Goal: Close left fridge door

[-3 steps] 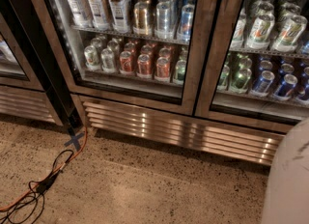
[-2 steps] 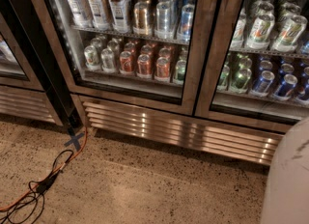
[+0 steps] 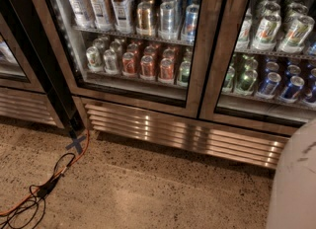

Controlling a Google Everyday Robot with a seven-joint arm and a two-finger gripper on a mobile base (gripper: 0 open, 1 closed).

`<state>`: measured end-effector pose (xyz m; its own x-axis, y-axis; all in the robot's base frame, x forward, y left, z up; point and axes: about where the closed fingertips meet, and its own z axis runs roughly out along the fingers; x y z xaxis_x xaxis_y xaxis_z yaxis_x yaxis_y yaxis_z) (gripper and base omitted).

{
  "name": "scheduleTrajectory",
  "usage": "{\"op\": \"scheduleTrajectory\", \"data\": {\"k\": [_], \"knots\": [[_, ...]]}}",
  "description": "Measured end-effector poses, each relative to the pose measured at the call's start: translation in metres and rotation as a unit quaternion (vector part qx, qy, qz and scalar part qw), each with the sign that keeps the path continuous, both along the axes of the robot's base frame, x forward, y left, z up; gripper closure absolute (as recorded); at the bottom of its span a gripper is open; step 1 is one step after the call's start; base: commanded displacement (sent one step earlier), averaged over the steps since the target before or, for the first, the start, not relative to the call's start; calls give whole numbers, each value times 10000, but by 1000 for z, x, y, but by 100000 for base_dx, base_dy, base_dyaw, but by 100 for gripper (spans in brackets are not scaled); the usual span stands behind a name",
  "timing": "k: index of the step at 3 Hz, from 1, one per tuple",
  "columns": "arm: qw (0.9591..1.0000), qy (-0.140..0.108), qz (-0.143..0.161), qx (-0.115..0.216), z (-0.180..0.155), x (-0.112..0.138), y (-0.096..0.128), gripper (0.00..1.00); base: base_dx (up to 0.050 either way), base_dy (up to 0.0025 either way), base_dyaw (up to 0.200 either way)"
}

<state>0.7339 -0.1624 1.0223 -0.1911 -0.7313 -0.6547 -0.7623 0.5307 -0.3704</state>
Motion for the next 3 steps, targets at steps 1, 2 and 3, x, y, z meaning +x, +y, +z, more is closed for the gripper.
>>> {"op": "scheduleTrajectory", "data": {"k": [1, 2, 3], "knots": [[10000, 29, 67, 8, -3, -1, 1, 100, 0, 0, 0], [9999, -20, 110, 41, 3, -3, -4, 100, -3700, 2, -5], [9999, -20, 110, 41, 3, -3, -4, 100, -4654, 8, -60]]}}
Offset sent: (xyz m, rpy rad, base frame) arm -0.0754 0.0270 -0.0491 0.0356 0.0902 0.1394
